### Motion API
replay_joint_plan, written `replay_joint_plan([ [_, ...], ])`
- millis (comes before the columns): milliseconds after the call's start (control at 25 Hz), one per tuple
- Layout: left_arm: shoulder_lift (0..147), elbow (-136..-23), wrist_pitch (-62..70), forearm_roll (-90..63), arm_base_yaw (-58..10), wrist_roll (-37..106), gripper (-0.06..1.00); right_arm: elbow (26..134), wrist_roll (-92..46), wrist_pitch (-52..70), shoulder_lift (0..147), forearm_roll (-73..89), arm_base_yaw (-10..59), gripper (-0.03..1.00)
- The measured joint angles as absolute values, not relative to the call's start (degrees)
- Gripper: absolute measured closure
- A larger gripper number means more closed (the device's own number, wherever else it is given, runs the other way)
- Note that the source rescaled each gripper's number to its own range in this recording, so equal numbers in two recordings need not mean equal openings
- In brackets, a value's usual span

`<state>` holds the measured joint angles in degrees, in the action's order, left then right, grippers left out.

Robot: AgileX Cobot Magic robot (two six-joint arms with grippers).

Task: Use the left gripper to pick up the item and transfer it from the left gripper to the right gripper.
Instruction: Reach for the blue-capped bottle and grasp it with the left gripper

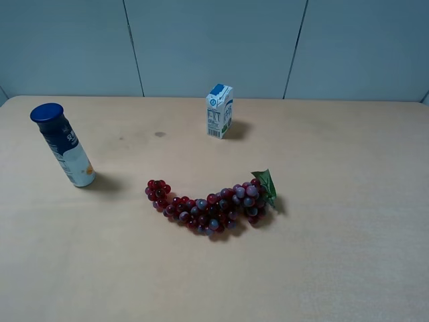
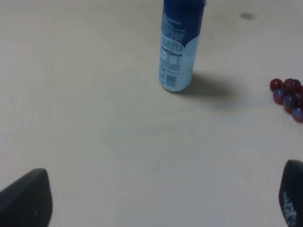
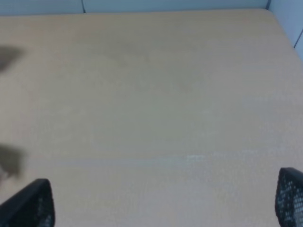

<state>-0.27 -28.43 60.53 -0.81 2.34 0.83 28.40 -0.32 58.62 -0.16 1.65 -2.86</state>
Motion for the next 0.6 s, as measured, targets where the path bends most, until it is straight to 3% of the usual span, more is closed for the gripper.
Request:
replay_joint_plan([
  [600,-0.27,-28.43,60.53,-0.81,2.34,0.83,0.03,28.40,-0.32,58.62,-0.16,1.65,-2.86,-0.03],
])
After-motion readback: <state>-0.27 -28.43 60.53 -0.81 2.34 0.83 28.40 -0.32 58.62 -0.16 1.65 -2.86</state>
